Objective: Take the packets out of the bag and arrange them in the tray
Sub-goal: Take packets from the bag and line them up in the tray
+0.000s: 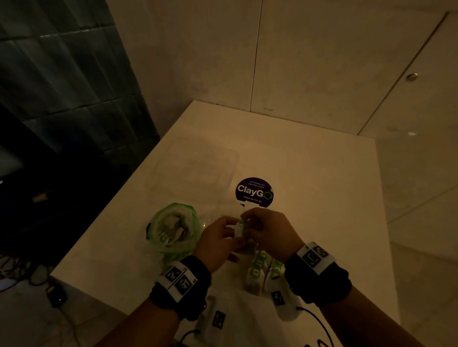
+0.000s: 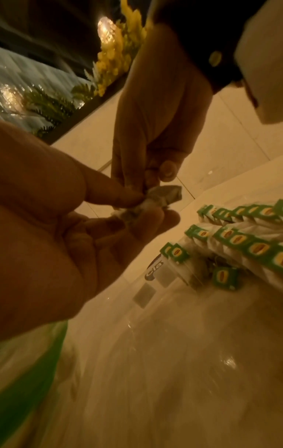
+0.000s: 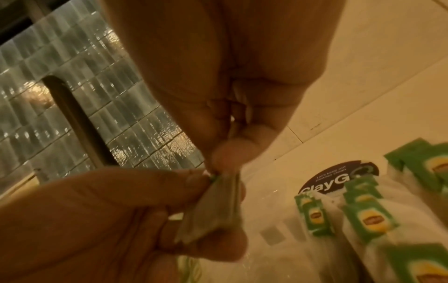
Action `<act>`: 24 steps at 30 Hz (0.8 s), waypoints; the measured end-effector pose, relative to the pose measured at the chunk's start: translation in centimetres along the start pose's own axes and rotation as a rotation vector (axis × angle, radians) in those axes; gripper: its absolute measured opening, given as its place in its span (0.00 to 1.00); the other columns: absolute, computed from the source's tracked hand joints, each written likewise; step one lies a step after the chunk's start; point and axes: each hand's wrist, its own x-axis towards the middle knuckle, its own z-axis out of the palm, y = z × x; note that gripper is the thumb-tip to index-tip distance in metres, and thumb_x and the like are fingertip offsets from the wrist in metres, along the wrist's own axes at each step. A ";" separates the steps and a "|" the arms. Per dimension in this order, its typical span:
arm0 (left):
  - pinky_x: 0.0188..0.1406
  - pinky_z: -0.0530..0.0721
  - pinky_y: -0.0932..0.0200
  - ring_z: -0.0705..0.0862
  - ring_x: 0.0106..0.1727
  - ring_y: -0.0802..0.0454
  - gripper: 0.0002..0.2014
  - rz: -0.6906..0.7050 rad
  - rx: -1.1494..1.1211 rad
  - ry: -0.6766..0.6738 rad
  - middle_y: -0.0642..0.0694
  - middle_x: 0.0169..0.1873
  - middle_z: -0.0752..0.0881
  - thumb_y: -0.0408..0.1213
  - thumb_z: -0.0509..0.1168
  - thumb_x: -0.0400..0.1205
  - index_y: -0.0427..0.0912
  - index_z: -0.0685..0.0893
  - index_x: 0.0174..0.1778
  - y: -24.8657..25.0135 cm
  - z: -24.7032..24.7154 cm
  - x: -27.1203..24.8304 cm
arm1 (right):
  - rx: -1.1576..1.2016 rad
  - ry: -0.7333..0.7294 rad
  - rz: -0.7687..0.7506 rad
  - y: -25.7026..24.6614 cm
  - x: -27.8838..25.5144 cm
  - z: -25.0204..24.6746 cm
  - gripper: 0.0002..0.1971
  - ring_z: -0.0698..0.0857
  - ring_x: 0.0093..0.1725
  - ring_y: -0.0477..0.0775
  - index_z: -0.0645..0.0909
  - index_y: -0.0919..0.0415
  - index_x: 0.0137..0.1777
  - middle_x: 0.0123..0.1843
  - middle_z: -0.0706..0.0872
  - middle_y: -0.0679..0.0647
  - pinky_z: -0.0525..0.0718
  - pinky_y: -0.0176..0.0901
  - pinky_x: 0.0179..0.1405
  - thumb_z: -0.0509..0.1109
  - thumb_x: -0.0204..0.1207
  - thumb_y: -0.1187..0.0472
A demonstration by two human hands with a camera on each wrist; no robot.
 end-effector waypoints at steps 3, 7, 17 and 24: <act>0.32 0.86 0.55 0.87 0.36 0.46 0.19 0.043 0.138 -0.002 0.42 0.36 0.85 0.27 0.69 0.77 0.51 0.76 0.59 -0.3 -0.1 0.4 | -0.114 -0.067 0.021 0.1 0.3 -0.1 0.17 0.83 0.53 0.51 0.82 0.56 0.64 0.54 0.85 0.52 0.78 0.34 0.51 0.70 0.75 0.61; 0.33 0.82 0.67 0.84 0.39 0.53 0.22 0.056 0.289 -0.019 0.46 0.38 0.84 0.28 0.66 0.79 0.51 0.72 0.65 -0.7 -0.5 1.1 | -0.171 -0.111 0.036 0.2 0.9 -0.8 0.08 0.77 0.41 0.46 0.86 0.59 0.51 0.41 0.79 0.46 0.68 0.30 0.38 0.73 0.74 0.58; 0.52 0.85 0.41 0.85 0.48 0.39 0.14 -0.090 0.433 -0.080 0.39 0.50 0.84 0.26 0.61 0.79 0.45 0.73 0.58 -3.3 -0.9 3.4 | -0.359 -0.194 0.152 2.0 4.6 2.1 0.09 0.81 0.58 0.56 0.84 0.60 0.54 0.57 0.84 0.56 0.78 0.42 0.56 0.70 0.75 0.63; 0.52 0.84 0.41 0.84 0.54 0.31 0.08 -0.083 0.500 -0.124 0.35 0.57 0.84 0.28 0.59 0.78 0.40 0.81 0.49 -3.4 -1.3 3.0 | -0.461 -0.149 0.124 2.1 5.0 3.3 0.05 0.74 0.44 0.54 0.72 0.58 0.44 0.39 0.74 0.51 0.72 0.43 0.42 0.65 0.74 0.67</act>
